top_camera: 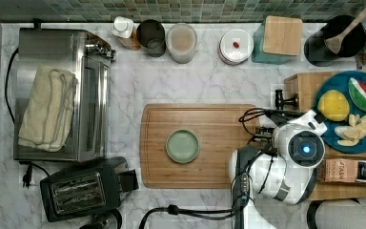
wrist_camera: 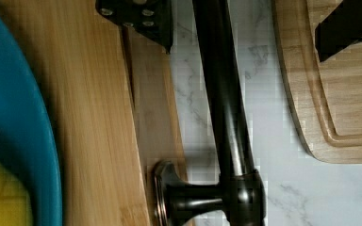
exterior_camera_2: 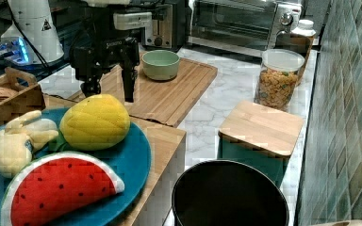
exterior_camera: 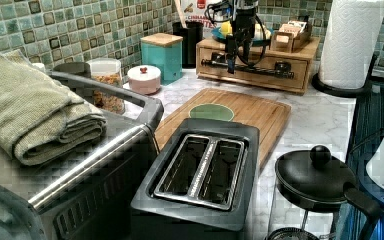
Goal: Open the drawer.
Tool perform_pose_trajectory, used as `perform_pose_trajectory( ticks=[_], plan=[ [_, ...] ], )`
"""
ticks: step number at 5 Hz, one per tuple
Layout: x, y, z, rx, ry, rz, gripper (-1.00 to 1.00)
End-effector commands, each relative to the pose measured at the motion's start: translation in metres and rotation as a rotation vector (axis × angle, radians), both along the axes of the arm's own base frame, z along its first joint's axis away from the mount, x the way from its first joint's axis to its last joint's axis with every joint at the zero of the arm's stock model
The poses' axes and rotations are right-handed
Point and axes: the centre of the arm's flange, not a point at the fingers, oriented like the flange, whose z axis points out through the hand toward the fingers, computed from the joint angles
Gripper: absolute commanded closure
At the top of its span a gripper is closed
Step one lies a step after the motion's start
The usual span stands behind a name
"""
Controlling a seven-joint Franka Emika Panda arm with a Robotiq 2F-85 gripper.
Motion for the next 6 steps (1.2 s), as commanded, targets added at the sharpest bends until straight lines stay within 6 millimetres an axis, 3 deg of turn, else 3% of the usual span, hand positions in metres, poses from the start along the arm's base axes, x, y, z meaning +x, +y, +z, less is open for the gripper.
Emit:
perform_pose_trajectory(
  ticks=[1,2,3,4,6],
  plan=[
    [-0.01,0.017,-0.056,0.069,-0.047,-0.062,-1.0],
    [-0.009,0.032,-0.057,0.049,-0.032,-0.064,-1.0],
    [-0.007,0.049,-0.043,0.059,0.012,-0.009,-1.0],
    [-0.006,0.079,-0.027,0.113,0.064,0.058,-1.0],
    [0.002,0.183,-0.041,0.177,0.014,0.142,-1.0]
  ],
)
